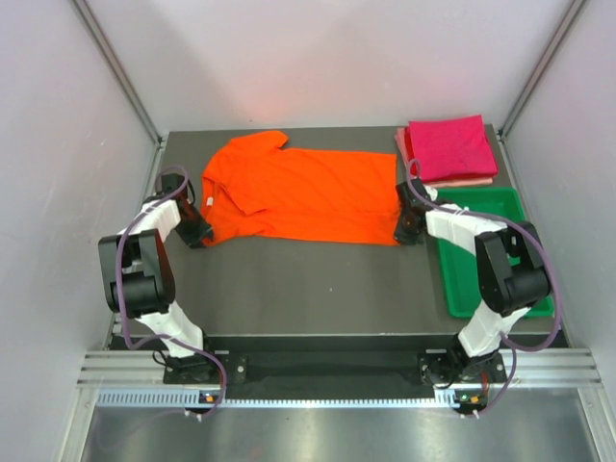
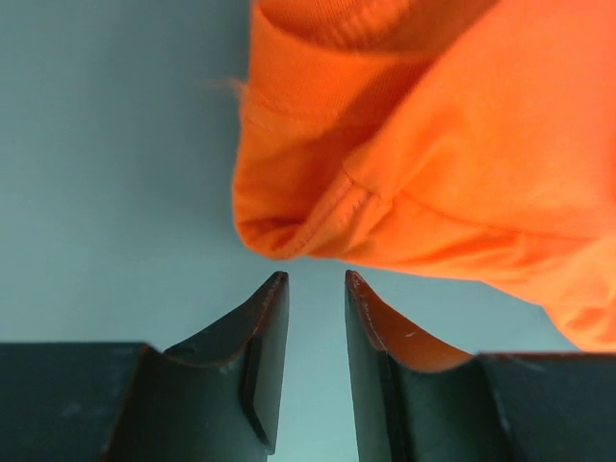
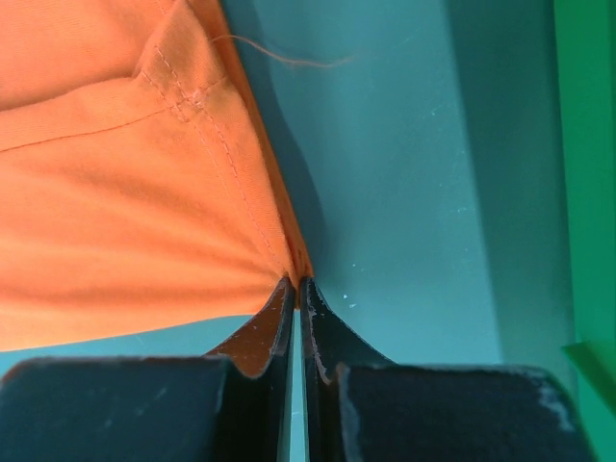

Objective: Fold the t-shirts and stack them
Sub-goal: Fold the tshirt

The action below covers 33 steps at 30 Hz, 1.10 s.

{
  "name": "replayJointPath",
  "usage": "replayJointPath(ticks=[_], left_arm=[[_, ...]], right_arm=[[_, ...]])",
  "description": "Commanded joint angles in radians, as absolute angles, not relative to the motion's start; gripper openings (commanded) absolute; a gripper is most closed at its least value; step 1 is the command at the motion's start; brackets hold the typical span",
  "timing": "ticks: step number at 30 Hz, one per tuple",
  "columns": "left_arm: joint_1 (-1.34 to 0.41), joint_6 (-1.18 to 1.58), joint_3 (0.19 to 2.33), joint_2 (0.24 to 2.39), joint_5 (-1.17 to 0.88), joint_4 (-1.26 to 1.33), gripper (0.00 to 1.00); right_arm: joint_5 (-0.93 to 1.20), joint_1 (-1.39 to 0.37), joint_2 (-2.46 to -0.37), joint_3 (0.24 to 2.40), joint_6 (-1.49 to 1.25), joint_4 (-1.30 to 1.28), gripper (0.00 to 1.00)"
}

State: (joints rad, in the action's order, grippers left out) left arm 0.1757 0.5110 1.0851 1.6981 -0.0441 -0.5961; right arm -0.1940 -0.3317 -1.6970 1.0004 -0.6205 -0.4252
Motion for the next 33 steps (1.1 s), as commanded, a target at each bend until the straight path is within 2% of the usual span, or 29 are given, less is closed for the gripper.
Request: replayJointPath(ticks=[1,5,8,15,18,20,23,26,27,30,31,33], left_arm=[[0.183,0.512,1.150,1.703,0.046,-0.581,0.35],[0.183,0.482,1.154,1.690,0.149,-0.566,0.39],[0.183,0.472,1.170,1.723,0.186,-0.583,0.34],[0.181,0.465,1.175,1.798,0.159,-0.597,0.11],[0.183,0.462,1.190,1.802,0.218,-0.623,0.02],[0.181,0.463,1.215,1.801,0.303,-0.659,0.00],[0.181,0.459,1.267,1.780,0.356,-0.699,0.00],[0.175,0.428,1.315,1.743,0.304,-0.687,0.10],[0.170,0.413,1.322,1.718,0.193,-0.672,0.17],[0.140,0.391,1.351,1.718,-0.074,-0.602,0.25],[0.129,0.412,1.380,1.732,-0.107,-0.597,0.29],[0.103,0.431,1.416,1.784,-0.152,-0.583,0.31]], right_arm=[[-0.230,-0.336,-1.652,0.991,-0.586,-0.420,0.00],[-0.224,-0.336,-1.631,0.973,-0.577,-0.413,0.00],[-0.219,-0.337,-1.620,0.965,-0.572,-0.411,0.00],[-0.218,-0.337,-1.563,0.914,-0.554,-0.423,0.00],[-0.227,-0.336,-1.537,0.890,-0.552,-0.429,0.00],[-0.229,-0.336,-1.529,0.881,-0.551,-0.431,0.00],[-0.219,-0.336,-1.516,0.865,-0.548,-0.433,0.00],[-0.215,-0.337,-1.505,0.854,-0.549,-0.440,0.00],[-0.219,-0.337,-1.494,0.845,-0.546,-0.440,0.00],[-0.221,-0.337,-1.470,0.827,-0.546,-0.437,0.00],[-0.218,-0.337,-1.467,0.822,-0.546,-0.434,0.00],[-0.218,-0.336,-1.462,0.821,-0.546,-0.433,0.00]])
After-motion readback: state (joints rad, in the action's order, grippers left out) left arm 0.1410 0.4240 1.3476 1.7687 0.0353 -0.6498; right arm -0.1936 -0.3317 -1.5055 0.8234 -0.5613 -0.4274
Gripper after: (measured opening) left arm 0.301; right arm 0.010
